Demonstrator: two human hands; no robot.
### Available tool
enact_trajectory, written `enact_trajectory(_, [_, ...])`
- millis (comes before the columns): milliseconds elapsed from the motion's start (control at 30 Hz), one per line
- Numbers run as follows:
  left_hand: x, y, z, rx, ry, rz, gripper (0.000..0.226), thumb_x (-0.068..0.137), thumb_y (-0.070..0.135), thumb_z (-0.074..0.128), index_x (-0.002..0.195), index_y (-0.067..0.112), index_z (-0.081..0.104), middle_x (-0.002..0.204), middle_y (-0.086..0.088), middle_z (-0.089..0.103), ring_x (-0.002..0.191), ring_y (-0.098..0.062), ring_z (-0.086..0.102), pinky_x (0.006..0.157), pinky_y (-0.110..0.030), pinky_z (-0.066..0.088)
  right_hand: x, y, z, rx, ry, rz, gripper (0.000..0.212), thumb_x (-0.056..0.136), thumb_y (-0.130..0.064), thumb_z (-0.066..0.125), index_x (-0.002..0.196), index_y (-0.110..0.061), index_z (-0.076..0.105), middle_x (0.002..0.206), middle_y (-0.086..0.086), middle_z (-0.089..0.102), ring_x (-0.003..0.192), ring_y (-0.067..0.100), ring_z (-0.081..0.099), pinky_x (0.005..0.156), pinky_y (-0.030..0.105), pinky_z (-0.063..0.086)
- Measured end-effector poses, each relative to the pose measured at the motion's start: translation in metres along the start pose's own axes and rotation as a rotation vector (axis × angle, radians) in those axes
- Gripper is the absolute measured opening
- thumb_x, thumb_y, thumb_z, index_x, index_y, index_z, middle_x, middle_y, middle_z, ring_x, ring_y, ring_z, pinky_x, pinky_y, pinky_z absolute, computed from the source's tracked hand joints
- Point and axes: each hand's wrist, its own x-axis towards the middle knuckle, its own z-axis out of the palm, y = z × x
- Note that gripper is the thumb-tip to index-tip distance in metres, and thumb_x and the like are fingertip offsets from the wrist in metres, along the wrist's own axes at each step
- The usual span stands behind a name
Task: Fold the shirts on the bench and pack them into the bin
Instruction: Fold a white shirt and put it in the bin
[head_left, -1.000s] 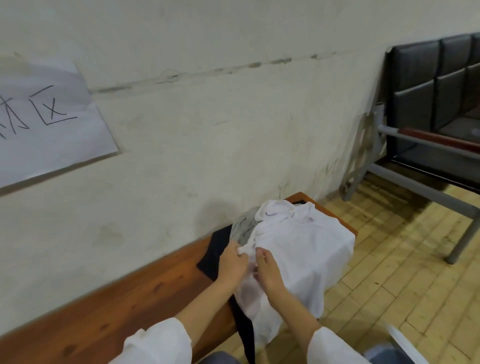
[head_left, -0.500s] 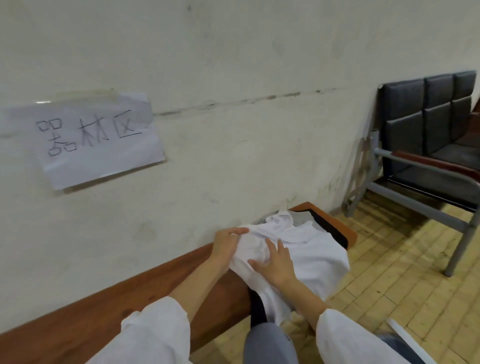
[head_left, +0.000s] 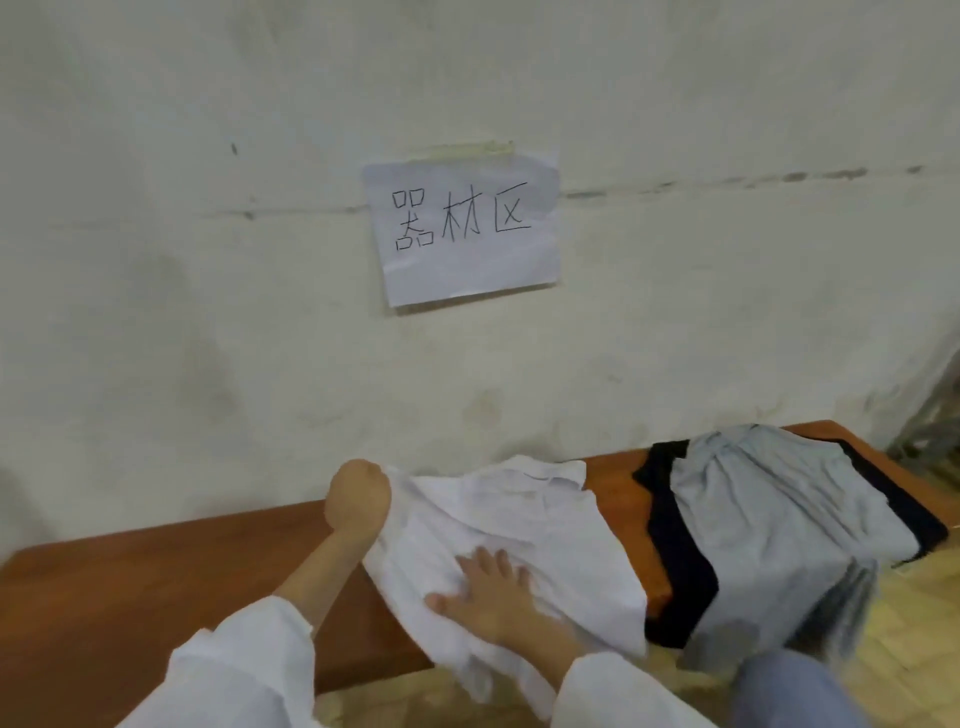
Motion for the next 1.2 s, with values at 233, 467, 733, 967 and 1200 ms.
enact_trajectory(233, [-0.007,-0.079,0.017,0.794,-0.117,0.058,0.052,0.096,0.022,0.036,0.147,0.017,0.030,0.158,-0.015,0.004,0.144,-0.037,0.006,0.115,-0.050,0.009,0.013,-0.012,0.021,-0.002,0.357,0.140,0.055,0.098,-0.047,0.031,0.145,-0.019,0.027,0.153,0.002,0.026,0.141,0.023,0.022,0.117,0.037,0.016])
enact_trajectory(467, [-0.024,-0.115,0.095,0.704,-0.353,0.387,0.046,0.076,0.020,0.043,0.108,-0.002,0.067,0.105,-0.019,0.070,0.095,-0.036,0.068,0.105,-0.046,0.027,0.030,0.054,0.008,-0.222,0.338,0.142,0.101,0.070,-0.078,-0.017,0.152,-0.022,-0.001,0.160,0.001,-0.008,0.146,0.027,-0.012,0.108,0.046,-0.025])
enact_trajectory(733, [0.049,-0.091,0.095,0.775,-0.239,0.213,0.068,0.089,0.047,0.008,0.147,0.022,0.033,0.155,-0.008,0.026,0.145,-0.029,0.019,0.107,-0.054,-0.016,0.100,0.061,-0.013,-0.302,0.351,0.074,0.113,0.049,-0.076,-0.037,0.149,-0.028,-0.015,0.156,-0.001,-0.025,0.142,0.024,-0.026,0.095,0.041,-0.036])
enact_trajectory(967, [0.077,-0.087,0.110,0.740,-0.189,0.257,0.069,0.078,0.045,0.018,0.120,0.015,0.064,0.112,-0.009,0.063,0.110,-0.029,0.056,0.105,-0.055,0.013,0.127,0.062,-0.019,-0.298,0.382,0.055,0.093,0.059,-0.075,-0.030,0.140,-0.029,-0.032,0.146,-0.002,-0.036,0.142,0.026,-0.025,0.096,0.041,-0.037])
enact_trajectory(1200, [0.073,-0.081,0.103,0.790,-0.223,0.274,0.094,0.064,0.046,-0.013,0.147,0.026,0.027,0.149,0.000,0.032,0.139,-0.021,0.022,0.110,-0.049,-0.009,0.110,0.068,-0.004,-0.313,0.437,0.069,0.086,0.072,-0.078,-0.019,0.141,-0.027,-0.026,0.151,-0.001,-0.027,0.138,0.024,-0.025,0.105,0.041,-0.030])
